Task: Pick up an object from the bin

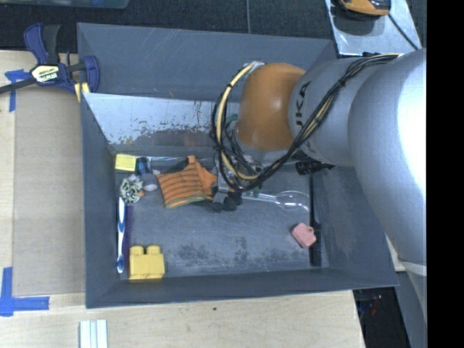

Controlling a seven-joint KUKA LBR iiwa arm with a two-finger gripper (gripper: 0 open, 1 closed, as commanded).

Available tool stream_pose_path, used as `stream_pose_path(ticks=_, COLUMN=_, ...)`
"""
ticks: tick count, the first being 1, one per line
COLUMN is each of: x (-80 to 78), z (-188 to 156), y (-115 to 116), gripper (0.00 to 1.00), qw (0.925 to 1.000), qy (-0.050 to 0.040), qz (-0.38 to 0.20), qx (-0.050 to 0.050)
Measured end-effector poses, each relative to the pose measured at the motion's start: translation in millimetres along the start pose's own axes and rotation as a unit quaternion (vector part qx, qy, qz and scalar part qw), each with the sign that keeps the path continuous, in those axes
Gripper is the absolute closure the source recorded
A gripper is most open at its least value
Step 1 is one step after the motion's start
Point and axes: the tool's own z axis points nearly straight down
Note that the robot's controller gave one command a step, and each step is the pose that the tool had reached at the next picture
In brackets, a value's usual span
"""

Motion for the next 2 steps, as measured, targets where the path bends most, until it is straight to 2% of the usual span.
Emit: stream_pose_path(ticks=2, x=-1.2, z=-24.6, y=-0.1, gripper=1.0, qw=1.0, qy=-0.0017, qz=-0.001, qx=0.0)
